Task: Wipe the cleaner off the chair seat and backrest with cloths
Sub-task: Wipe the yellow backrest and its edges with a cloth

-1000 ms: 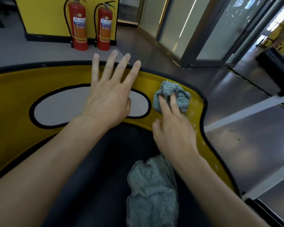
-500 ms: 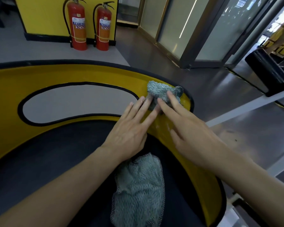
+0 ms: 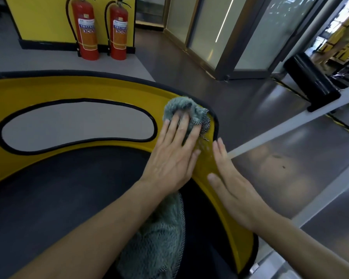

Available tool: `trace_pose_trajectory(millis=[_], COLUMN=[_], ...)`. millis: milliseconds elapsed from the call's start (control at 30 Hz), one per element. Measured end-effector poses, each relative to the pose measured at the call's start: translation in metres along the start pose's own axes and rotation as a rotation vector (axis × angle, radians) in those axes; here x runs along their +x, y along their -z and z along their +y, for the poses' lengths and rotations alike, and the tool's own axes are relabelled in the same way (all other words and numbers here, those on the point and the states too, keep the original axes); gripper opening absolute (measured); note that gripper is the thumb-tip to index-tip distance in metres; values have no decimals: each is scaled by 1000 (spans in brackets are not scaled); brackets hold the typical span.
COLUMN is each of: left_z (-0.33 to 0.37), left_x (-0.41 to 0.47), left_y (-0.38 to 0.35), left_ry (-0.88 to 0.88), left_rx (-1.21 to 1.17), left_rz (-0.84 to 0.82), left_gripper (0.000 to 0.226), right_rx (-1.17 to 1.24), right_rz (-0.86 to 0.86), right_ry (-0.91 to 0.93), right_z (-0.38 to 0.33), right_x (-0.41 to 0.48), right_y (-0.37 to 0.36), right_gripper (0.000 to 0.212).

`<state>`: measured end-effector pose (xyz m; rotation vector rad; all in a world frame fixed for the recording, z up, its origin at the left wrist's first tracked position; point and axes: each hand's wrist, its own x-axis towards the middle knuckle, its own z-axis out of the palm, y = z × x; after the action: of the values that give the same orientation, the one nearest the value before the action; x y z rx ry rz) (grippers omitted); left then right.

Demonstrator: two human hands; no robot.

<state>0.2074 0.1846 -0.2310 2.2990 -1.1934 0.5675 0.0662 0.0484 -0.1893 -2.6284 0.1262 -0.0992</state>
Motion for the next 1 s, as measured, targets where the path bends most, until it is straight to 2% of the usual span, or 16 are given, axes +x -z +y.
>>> trace_pose_trajectory(millis=[167,300,433,567,767,1000], left_z=[-15,-19,-21,-14,-12,2], left_x=[-15,-12,-11,-8,-24,-7], left_y=[-4,13,8,-12,-26,-11], left_ry=[-54,-104,21,89,151,184], left_rx=[-57,-140,-125,-82,-82,-242], left_rz=[-122,-133,-83,-74,-160,-122], left_gripper=[64,66,78,71,70,73], right_rx=[-23,30,-1,-45,-136,-29], right_rz=[22,42,56,26,-15,-59], right_ry=[2,-6,1,-5,10,-85], right_z=[1,-2,-3,2,9,12], right_x=[1,7,8,11,11,1], right_y=[-3,-4,-6,-6,-6,-3], right_gripper=[68,68,67,70,80,96])
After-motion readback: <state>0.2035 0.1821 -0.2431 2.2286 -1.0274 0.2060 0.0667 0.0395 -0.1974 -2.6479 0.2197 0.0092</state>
